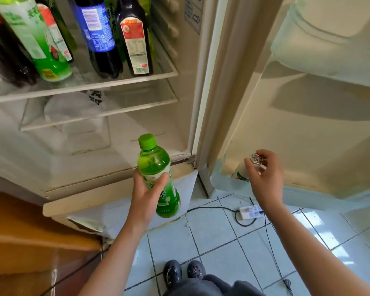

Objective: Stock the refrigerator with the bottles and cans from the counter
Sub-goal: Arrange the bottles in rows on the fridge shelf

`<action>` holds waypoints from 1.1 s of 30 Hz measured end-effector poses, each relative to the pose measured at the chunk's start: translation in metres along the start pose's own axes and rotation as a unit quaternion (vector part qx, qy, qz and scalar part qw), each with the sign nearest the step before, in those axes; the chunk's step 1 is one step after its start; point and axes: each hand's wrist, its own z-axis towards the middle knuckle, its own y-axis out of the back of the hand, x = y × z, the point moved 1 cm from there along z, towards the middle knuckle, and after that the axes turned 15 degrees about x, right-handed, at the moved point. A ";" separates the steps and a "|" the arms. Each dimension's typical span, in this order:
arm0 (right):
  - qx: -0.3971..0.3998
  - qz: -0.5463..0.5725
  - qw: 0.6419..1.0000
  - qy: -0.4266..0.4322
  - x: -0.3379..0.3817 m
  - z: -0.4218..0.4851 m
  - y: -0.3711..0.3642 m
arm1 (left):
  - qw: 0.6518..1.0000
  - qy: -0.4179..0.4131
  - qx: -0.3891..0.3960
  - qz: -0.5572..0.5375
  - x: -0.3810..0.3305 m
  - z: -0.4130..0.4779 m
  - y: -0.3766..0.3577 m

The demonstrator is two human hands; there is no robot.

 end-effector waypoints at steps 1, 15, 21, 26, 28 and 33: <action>0.004 -0.004 1.000 0.003 -0.001 -0.001 -0.001 | 1.000 0.001 -0.005 0.003 -0.001 -0.001 0.000; -0.052 -0.031 0.979 0.194 0.046 -0.004 0.005 | 0.998 -0.022 -0.053 0.026 -0.029 -0.013 -0.002; 0.024 0.048 0.933 0.355 0.107 0.006 -0.012 | 0.992 -0.061 -0.109 0.031 -0.048 -0.031 0.006; 0.102 0.113 0.906 0.395 0.152 0.017 -0.037 | 0.978 -0.104 -0.176 0.036 -0.075 -0.043 0.021; 0.131 0.118 0.899 0.402 0.170 0.024 -0.047 | 0.971 -0.125 -0.199 0.045 -0.089 -0.044 0.028; 0.181 0.128 0.911 0.349 0.208 0.050 -0.071 | 0.955 -0.165 -0.234 0.074 -0.132 -0.028 0.051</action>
